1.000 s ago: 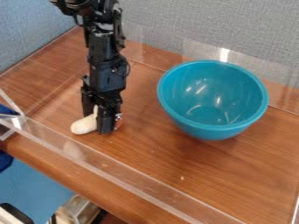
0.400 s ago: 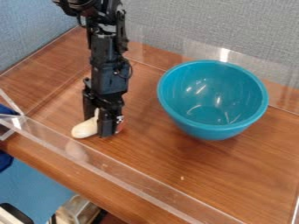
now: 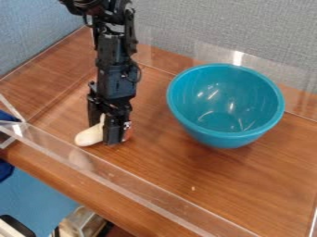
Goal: Put the mushroom in the blue bowl
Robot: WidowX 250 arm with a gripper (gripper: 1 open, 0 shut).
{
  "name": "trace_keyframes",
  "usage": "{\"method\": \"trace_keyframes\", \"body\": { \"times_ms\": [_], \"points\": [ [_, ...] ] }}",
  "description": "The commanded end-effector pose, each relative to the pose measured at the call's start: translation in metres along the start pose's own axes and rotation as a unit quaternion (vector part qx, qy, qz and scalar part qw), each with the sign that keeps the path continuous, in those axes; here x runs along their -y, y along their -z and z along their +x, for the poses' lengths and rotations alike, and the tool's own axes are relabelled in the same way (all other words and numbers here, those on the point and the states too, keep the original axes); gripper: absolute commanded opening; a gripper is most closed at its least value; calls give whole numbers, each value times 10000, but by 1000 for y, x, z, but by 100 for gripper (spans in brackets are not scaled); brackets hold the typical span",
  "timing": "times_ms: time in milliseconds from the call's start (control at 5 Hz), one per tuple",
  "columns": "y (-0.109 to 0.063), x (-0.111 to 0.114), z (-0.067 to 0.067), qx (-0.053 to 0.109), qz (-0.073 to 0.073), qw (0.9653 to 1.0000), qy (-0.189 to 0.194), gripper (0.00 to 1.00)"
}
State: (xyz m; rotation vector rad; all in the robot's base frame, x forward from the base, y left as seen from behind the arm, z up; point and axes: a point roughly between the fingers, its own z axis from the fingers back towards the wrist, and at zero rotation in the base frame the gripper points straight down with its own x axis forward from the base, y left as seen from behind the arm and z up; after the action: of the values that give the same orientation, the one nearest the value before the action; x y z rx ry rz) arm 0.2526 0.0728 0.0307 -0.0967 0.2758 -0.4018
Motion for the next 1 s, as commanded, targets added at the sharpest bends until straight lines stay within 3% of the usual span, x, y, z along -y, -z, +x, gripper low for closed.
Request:
{"method": "trace_keyframes", "body": {
  "times_ms": [0, 800],
  "points": [
    [-22, 2, 2, 245, 257, 9994, 60, 0],
    [-33, 7, 0, 154, 330, 9993, 58, 0]
  ]
}}
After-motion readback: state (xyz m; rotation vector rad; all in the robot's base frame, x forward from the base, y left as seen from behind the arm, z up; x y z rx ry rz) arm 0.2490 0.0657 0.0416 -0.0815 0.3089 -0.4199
